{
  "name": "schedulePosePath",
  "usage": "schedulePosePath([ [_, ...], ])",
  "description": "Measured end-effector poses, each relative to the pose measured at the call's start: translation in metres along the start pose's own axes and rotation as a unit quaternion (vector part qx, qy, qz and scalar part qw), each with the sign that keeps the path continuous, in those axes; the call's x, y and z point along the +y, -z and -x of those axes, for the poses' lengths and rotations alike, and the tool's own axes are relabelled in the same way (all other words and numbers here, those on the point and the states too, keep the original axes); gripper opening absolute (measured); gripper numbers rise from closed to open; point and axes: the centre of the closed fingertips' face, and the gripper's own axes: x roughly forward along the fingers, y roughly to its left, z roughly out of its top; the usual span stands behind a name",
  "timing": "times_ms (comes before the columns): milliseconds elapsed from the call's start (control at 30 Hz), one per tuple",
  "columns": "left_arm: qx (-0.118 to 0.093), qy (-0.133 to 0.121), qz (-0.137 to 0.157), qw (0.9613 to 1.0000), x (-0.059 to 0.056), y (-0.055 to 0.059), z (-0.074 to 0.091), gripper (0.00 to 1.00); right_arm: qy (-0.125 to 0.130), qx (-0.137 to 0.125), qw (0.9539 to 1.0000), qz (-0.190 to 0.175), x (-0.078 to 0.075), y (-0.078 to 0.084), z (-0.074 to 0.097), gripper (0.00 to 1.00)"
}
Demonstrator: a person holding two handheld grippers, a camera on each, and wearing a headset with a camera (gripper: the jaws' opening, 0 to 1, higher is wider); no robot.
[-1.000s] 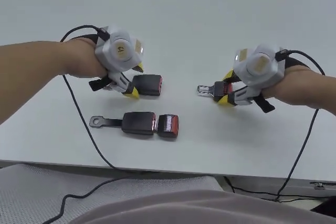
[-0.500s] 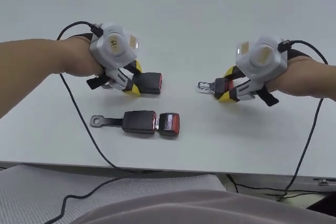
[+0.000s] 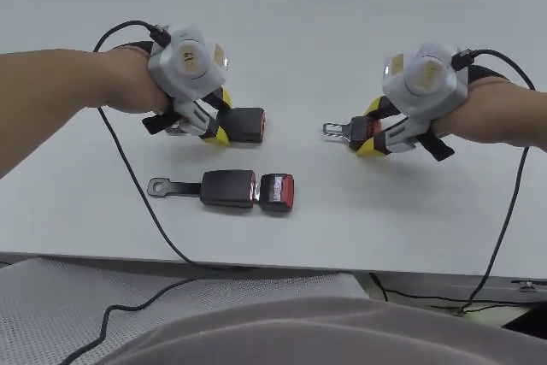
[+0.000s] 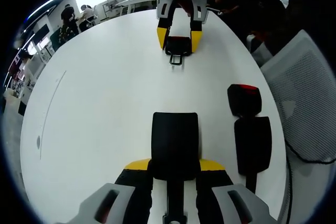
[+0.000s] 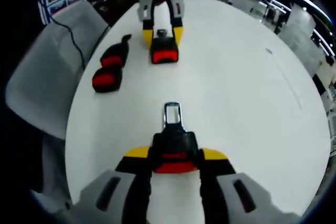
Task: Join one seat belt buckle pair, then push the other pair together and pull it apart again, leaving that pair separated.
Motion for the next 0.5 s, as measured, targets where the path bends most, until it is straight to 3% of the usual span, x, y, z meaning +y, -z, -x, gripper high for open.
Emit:
schedulePosePath([
  [500,0.010,-0.001,0.004,0.9999,-0.002,-0.002,0.001,0.32,0.005,-0.018,0.9998,0.009,0.008,-0.042,-0.024,0.34],
])
